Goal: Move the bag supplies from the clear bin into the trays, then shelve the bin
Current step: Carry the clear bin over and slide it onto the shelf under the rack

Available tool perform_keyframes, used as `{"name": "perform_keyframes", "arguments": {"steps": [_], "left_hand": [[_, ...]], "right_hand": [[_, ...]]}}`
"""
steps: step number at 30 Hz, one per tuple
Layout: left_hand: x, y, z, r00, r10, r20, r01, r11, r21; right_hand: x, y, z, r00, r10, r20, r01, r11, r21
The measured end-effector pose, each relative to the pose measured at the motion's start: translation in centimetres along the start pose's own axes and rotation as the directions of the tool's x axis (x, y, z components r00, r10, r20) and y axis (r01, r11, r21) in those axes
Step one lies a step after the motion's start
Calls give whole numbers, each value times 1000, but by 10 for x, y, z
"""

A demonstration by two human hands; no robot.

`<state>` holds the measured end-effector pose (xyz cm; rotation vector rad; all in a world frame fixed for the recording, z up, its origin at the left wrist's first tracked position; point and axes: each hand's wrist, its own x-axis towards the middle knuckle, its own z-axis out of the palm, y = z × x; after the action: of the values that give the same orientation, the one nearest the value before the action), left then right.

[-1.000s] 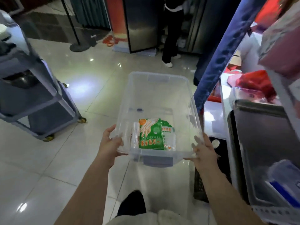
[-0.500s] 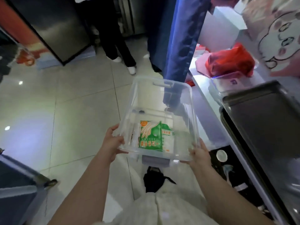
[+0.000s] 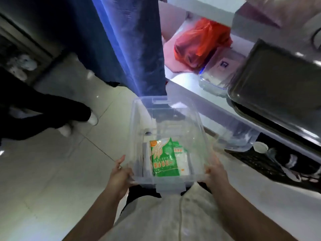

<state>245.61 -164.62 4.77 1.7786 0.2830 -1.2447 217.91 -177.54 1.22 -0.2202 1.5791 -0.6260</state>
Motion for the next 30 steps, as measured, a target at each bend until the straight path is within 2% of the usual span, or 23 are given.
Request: {"name": "perform_keyframes", "arguments": {"steps": [3, 6, 8, 11, 16, 23, 30], "left_hand": [[38, 41, 0, 998, -9, 55, 0, 987, 161], [72, 74, 6, 990, -22, 142, -19, 959, 283], [90, 91, 16, 982, -22, 188, -48, 932, 358], [119, 106, 38, 967, -26, 254, -81, 911, 403], [175, 109, 83, 944, 18, 331, -143, 923, 357], [255, 94, 125, 930, 117, 348, -194, 961, 196], [282, 95, 166, 899, 191, 393, -268, 951, 152]], "right_hand": [[-13, 24, 22, 991, 40, -129, -15, 982, 190], [-23, 48, 40, 973, -4, -230, 65, 964, 259], [-24, 57, 49, 963, 56, -262, 52, 921, 386], [-10, 60, 60, 954, 80, -290, 54, 904, 425], [47, 49, 71, 954, 22, -299, 116, 892, 436], [142, 44, 102, 952, -61, -301, 207, 853, 479], [190, 34, 105, 930, -88, -357, 256, 851, 458]]}}
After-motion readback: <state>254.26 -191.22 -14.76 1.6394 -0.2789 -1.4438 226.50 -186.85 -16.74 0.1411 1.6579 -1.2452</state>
